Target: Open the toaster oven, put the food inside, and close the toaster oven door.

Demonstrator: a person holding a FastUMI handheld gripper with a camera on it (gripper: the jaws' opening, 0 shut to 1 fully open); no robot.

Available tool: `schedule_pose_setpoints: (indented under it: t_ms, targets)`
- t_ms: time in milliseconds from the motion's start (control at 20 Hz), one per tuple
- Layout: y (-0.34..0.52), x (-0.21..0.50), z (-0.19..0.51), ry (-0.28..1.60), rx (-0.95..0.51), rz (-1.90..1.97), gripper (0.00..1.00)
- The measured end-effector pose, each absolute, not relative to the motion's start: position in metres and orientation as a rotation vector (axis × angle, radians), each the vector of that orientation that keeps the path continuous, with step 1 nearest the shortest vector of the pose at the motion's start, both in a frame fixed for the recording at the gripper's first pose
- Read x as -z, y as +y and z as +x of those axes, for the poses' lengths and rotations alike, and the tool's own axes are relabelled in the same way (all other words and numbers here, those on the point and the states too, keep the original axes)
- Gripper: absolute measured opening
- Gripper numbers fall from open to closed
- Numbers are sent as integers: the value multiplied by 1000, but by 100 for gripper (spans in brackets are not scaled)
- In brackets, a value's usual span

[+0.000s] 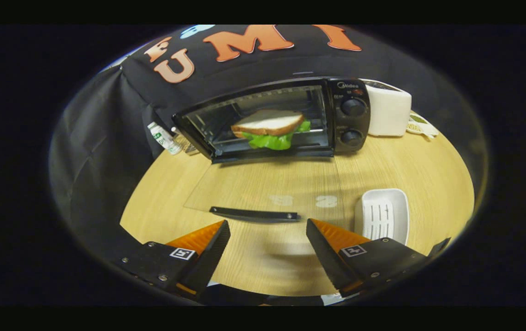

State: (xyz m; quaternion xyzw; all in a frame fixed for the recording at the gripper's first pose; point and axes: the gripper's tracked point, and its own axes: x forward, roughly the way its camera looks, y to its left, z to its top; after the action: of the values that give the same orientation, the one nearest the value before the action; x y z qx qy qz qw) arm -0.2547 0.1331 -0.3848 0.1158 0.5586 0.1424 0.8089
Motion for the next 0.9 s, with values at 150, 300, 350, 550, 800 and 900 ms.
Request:
schedule_pose_setpoints:
  t_ms: [150, 300, 350, 550, 800, 900]
  targets:
    - [128, 405, -266, 1254, -304, 193, 99]
    - [129, 421, -259, 1279, -290, 148, 99]
    - [131, 426, -257, 1284, -296, 127, 98]
    - [144, 431, -247, 1289, -317, 105, 98]
    - [154, 409, -232, 1240, -353, 63, 97]
    - [153, 396, -221, 1182, -382, 10, 98]
